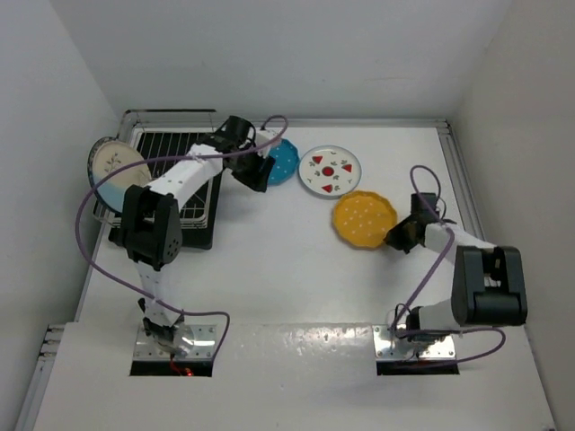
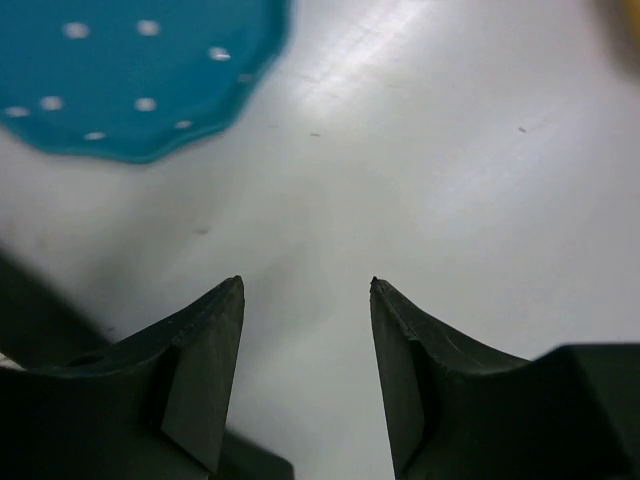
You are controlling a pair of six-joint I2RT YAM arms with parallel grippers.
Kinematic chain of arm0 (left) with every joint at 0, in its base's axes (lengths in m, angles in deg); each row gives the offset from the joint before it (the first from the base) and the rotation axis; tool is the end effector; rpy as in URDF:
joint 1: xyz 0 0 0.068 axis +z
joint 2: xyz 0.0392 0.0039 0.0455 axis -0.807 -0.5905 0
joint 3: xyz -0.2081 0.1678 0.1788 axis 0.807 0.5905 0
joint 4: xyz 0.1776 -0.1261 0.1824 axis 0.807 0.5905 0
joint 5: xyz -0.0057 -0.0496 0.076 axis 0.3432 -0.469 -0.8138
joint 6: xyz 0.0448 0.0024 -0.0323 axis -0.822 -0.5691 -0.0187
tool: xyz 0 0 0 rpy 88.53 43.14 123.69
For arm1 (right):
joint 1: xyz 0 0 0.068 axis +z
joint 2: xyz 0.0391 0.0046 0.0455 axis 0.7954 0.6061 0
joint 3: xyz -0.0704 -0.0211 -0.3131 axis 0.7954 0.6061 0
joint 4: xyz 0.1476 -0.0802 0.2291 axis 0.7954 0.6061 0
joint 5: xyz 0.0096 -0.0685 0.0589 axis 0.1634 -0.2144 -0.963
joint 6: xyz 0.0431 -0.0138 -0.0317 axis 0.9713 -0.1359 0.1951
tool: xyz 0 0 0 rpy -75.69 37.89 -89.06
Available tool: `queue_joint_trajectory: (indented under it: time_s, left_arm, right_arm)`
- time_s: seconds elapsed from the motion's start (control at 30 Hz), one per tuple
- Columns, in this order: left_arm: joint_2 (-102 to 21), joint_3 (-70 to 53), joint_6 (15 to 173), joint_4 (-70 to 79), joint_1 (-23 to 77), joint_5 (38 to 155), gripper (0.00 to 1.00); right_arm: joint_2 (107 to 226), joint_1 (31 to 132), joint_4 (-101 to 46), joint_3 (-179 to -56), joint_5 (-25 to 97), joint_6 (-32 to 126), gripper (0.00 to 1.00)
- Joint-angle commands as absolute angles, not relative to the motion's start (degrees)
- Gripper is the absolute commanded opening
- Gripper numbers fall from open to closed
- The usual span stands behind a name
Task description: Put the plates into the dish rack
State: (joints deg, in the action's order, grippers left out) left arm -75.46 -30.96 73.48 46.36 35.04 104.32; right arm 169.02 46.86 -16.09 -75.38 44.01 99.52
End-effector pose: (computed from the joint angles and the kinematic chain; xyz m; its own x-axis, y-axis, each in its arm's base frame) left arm 0.4380 -0.1598 0.3031 -0.6984 0.3940 -0.5974 0.5737 0.8073 -0.1383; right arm 0.2558 -0.0264 0.1599 -0.3592 0.9003 -0.2457 0.8075 0.4318 0.4017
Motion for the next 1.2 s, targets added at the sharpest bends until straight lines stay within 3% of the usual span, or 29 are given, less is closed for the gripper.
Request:
queue_joint_trajectory:
  time_s: [0.0, 0.2, 0.5, 0.8, 0.9, 1.0, 1.03, 1.13, 1.17]
  left_arm:
    - [-74.83, -27.62, 70.77, 46.58, 30.62, 110.82, 0.58]
    - [-77.98, -24.62, 69.44, 46.58, 27.18, 116.01, 0.59]
    - [-82.03, -20.49, 71.82, 43.34, 22.35, 120.15, 0.71]
    - [-83.61, -18.28, 75.86, 40.60, 19.70, 118.83, 0.73]
    - [-84.40, -17.06, 77.17, 40.60, 19.00, 112.00, 0.66]
    - [-86.07, -16.53, 77.71, 40.60, 19.00, 111.98, 0.43]
    - [-86.95, -16.53, 77.71, 40.60, 19.00, 112.59, 0.27]
    - [-86.95, -18.19, 77.71, 41.13, 19.52, 113.30, 0.00]
    - [-86.95, -18.72, 77.71, 42.43, 19.53, 114.08, 0.00]
  right_arm:
    - [164.75, 54.33, -9.63, -69.44, 41.71, 100.50, 0.00]
    - [156.39, 66.21, -6.82, -63.00, 45.99, 102.70, 0.00]
    - [156.99, 77.37, -15.06, -61.59, 46.72, 98.22, 0.00]
    - [158.66, 79.14, -21.49, -61.77, 44.97, 97.08, 0.00]
    - [159.10, 79.67, -24.30, -61.42, 43.83, 96.46, 0.00]
    - [159.55, 79.58, -27.37, -61.07, 42.42, 95.32, 0.00]
    - [159.72, 79.67, -27.55, -61.15, 42.15, 95.06, 0.00]
    - [159.90, 79.32, -30.71, -60.81, 41.01, 92.26, 0.00]
    - [159.81, 79.32, -31.94, -60.72, 40.14, 91.72, 0.00]
